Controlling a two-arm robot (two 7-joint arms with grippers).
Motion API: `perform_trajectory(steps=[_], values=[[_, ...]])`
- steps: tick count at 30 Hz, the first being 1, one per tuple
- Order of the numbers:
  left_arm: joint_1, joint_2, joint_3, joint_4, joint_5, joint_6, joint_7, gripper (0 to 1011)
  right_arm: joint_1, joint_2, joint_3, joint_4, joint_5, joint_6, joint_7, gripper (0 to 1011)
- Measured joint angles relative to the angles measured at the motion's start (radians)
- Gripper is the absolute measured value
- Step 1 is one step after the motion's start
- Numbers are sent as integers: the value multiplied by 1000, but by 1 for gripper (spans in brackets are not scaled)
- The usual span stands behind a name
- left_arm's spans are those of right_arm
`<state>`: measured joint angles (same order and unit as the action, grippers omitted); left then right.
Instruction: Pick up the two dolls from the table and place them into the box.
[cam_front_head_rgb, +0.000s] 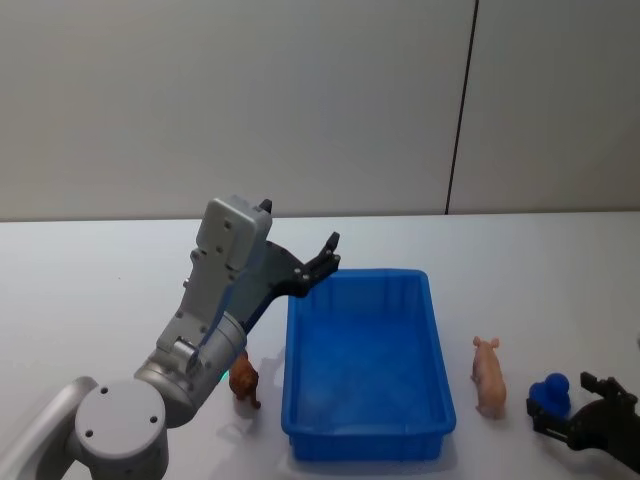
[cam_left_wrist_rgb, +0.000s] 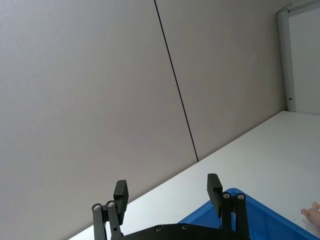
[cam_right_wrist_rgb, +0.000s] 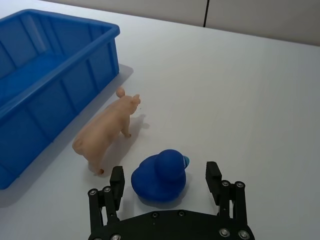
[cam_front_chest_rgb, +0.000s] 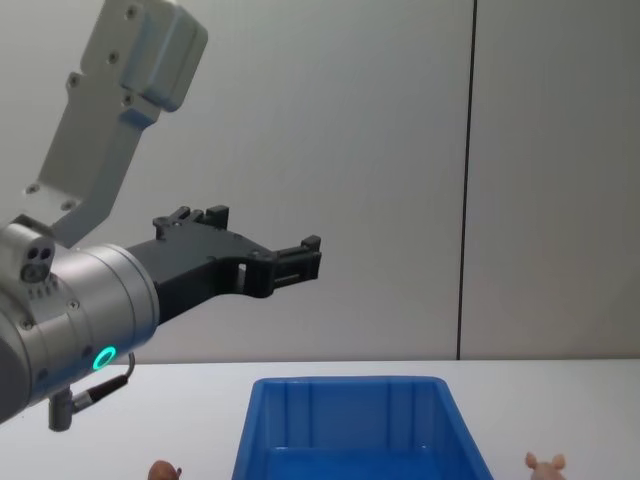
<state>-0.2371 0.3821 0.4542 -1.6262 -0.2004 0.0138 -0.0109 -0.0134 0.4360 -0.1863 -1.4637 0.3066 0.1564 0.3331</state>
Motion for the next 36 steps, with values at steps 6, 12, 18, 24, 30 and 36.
perform_trajectory(steps=[6, 12, 18, 24, 30, 36], values=[[0, 0, 0, 0, 0, 0, 0, 1001, 18, -13, -8, 29, -1, 8, 10, 903], [0, 0, 0, 0, 0, 0, 0, 1001, 32, -24, -15, 51, -1, 12, 16, 766], [0, 0, 0, 0, 0, 0, 0, 1001, 43, -33, -20, 70, 1, 11, 17, 601], [0, 0, 0, 0, 0, 0, 0, 1001, 47, -37, -22, 76, 2, 1, 14, 547], [0, 0, 0, 0, 0, 0, 0, 1001, 48, -39, -23, 69, 2, -31, 6, 500], [0, 0, 0, 0, 0, 0, 0, 1001, 47, -38, -20, 40, 2, -68, 4, 461]])
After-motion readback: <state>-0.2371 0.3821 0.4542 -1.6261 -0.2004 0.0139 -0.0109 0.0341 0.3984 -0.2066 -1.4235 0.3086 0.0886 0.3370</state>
